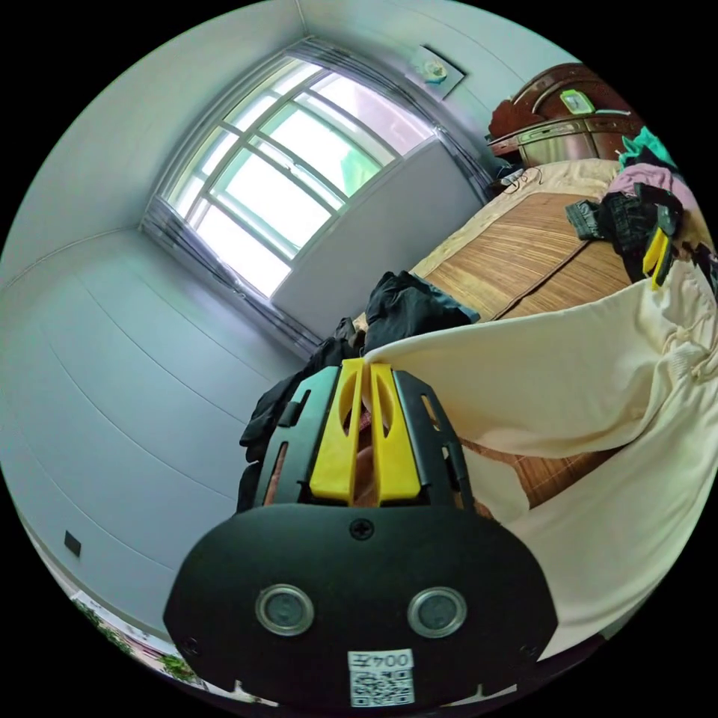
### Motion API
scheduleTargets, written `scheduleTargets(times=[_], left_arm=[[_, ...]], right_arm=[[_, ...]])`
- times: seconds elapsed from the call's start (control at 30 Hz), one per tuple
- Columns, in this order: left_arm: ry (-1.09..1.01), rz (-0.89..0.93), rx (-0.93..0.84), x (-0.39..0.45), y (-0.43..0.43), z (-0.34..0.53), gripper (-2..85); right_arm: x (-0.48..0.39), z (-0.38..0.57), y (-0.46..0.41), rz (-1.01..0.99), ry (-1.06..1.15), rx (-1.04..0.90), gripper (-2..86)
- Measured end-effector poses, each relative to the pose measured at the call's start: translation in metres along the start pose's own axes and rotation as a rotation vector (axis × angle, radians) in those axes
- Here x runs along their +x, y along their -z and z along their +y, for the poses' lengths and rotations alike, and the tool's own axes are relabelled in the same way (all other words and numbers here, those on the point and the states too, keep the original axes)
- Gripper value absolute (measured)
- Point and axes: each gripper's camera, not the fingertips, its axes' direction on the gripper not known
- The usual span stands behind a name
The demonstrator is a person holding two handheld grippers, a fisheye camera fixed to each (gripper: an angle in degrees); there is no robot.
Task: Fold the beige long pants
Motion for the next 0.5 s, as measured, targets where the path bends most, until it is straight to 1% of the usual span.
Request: scheduleTargets(times=[0.03,0.1,0.13,0.17,0.3,0.37,0.5], left_arm=[[-0.005,0.0,-0.005,0.0,-0.003,0.004,0.4],[-0.007,0.009,-0.018,-0.002,-0.01,0.009,0.4],[-0.009,0.01,-0.031,-0.003,-0.016,0.013,0.4],[-0.007,0.005,-0.04,-0.004,-0.019,0.014,0.4],[0.065,-0.001,-0.094,-0.023,-0.037,0.025,0.6],[0.097,-0.005,-0.102,-0.033,-0.038,0.03,0.6],[0.114,-0.031,-0.08,-0.058,-0.017,0.051,0.6]], right_arm=[[0.001,-0.007,-0.008,0.003,-0.003,-0.011,12.3],[0.002,-0.011,-0.007,0.036,-0.004,-0.011,6.5],[0.005,-0.011,0.0,-0.044,0.006,-0.021,3.2],[0.01,-0.008,0.011,-0.108,-0.015,-0.008,1.8],[0.01,0.021,0.078,-0.08,-0.018,0.144,0.2],[-0.004,0.05,0.131,-0.052,-0.005,0.245,-0.3],[-0.051,0.102,0.195,0.061,0.049,0.313,-0.6]])
